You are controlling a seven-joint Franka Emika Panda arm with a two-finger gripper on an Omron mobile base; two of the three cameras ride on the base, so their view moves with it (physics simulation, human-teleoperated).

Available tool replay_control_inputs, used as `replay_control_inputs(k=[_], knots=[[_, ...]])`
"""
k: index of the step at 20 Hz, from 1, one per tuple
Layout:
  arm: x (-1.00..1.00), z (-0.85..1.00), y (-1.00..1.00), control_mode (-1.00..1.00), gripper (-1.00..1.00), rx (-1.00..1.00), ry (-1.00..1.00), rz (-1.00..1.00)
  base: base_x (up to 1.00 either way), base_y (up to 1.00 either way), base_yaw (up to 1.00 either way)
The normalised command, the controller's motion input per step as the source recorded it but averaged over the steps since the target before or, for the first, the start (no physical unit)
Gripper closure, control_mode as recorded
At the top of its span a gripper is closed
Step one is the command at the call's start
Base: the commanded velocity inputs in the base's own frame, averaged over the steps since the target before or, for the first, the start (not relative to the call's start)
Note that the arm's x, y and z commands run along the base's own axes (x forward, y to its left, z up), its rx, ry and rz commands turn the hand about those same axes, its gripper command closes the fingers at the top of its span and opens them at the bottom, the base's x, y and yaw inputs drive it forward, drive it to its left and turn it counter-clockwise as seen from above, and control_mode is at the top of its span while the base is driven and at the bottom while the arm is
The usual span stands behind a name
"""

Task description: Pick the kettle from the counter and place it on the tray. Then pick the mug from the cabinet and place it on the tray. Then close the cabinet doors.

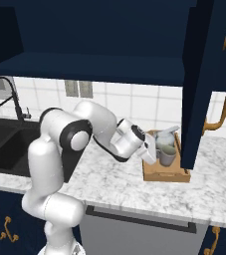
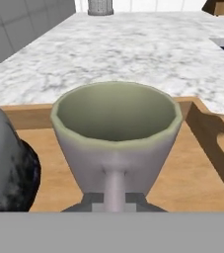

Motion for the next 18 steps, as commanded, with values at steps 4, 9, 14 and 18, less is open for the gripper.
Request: replay_control_inputs(k=[4,9,14,18], knots=[[0.09,-0.22,-0.11,-1.00,1.00,0.00,0.00,0.00,0.00,0.00,0.00],[0.00,-0.21,-0.02,-1.00,-1.00,0.00,0.00,0.00,0.00,0.00,0.00],[-0.06,-0.12,-0.03,-1.00,-1.00,0.00,0.00,0.00,0.00,0.00,0.00],[-0.09,-0.01,0.02,-1.00,-1.00,0.00,0.00,0.00,0.00,0.00,0.00]])
